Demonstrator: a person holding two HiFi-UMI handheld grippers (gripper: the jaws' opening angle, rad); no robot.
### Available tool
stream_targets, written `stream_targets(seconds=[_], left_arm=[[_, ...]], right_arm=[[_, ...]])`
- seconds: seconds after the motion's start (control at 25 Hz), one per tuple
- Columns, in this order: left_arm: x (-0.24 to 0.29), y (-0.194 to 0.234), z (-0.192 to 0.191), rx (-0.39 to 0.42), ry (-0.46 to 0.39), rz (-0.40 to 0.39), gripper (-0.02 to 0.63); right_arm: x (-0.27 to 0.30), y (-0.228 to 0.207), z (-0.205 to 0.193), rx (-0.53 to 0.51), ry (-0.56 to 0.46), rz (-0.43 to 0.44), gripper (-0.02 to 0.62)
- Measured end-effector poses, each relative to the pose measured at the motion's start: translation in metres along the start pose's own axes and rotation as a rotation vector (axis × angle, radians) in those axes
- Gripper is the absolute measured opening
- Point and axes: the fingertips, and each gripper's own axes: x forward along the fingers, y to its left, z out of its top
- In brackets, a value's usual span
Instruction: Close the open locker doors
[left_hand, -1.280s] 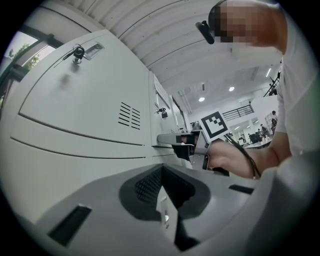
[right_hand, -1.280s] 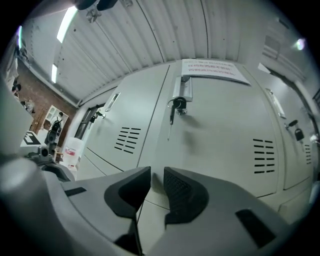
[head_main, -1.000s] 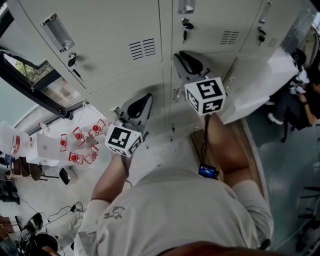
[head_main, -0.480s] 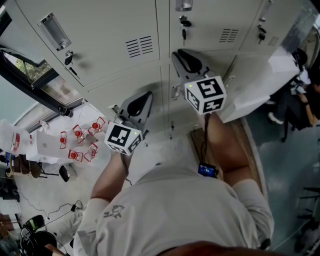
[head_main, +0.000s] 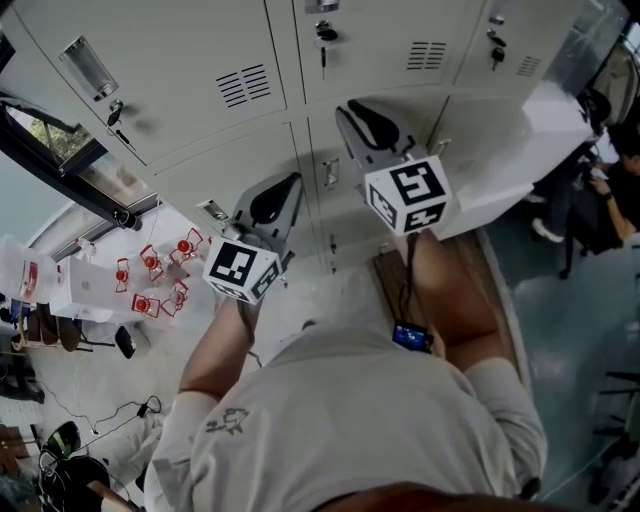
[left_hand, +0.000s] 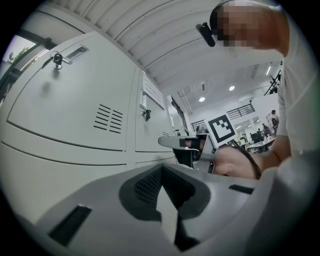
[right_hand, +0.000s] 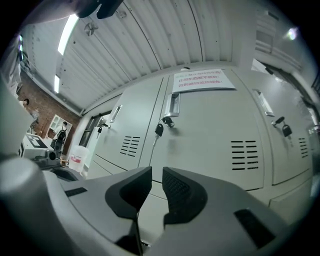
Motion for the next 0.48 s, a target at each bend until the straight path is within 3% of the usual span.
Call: stream_targets(seconds=[0.48], left_arm=[[0.026, -0.086, 0.002, -0.023, 0.003, -0.009, -0.005]], right_arm=[[-0.108, -0.015, -0.055, 0.076, 0.061, 0.023, 0.064]])
